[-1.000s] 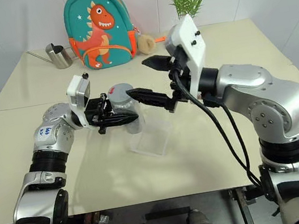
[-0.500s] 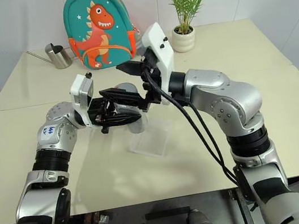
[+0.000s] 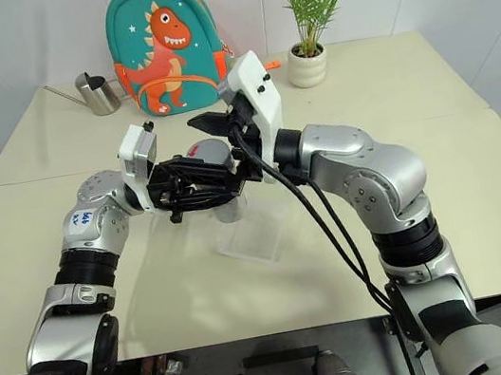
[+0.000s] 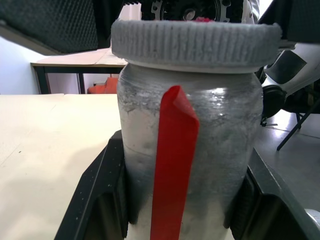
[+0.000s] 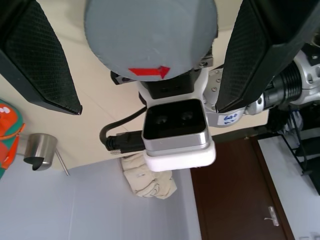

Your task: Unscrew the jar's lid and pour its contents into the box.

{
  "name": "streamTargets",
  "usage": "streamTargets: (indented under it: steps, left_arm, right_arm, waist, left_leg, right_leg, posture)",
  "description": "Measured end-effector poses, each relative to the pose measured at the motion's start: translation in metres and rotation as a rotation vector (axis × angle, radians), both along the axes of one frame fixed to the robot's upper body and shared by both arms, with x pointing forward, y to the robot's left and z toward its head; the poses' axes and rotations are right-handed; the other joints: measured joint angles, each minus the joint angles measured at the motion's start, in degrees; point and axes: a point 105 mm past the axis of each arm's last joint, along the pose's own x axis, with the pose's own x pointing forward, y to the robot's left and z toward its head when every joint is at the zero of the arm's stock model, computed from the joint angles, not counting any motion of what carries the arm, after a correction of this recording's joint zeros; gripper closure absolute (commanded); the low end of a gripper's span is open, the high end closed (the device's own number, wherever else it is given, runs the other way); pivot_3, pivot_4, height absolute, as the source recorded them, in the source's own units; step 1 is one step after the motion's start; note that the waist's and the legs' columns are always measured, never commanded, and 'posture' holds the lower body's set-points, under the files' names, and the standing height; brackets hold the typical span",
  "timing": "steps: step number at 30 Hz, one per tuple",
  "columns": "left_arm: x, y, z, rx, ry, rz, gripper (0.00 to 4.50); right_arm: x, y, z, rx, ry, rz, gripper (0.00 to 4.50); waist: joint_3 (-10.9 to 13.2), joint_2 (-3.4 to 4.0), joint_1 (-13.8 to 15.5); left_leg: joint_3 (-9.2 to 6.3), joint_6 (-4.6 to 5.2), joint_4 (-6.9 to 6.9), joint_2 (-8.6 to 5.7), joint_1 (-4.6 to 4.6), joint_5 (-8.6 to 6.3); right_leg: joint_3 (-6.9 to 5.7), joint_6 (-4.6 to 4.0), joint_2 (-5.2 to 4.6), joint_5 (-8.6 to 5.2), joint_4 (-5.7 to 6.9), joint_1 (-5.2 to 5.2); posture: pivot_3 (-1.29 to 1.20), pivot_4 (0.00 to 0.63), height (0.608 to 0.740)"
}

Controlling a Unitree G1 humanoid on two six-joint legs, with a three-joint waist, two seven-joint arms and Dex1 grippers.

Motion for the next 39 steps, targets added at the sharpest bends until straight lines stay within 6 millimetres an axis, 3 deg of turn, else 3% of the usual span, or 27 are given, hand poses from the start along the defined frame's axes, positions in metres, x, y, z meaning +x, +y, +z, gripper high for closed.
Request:
streamTargets:
  steps: [16,39]
  left_arm:
    - [0.0,0.001,0.0,0.003,0.0,0.003,2.5]
    - [0.0,0.001,0.0,0.002,-0.005,0.004,2.5]
  right_arm:
    - [0.0,-0.017,-0.005,-0.068,-0.025,-0.04,0.0]
    - [-0.006,-0.019,-0.008,-0.103,-0.034,-0.021,0.0]
  waist:
    - [0.0,0.0,-0.01]
    - [0.0,0.0,0.01]
  left_leg:
    - [0.0,0.0,0.0,0.0,0.0,0.0]
    - [0.0,0.0,0.0,0.0,0.0,0.0]
  right_leg:
    - [0.0,0.0,0.0,0.0,-0.01,0.0]
    - [0.0,0.0,0.0,0.0,-0.01,0.0]
  posture:
    - [0.0,0.15,0.74]
    - [0.0,0.15,0.74]
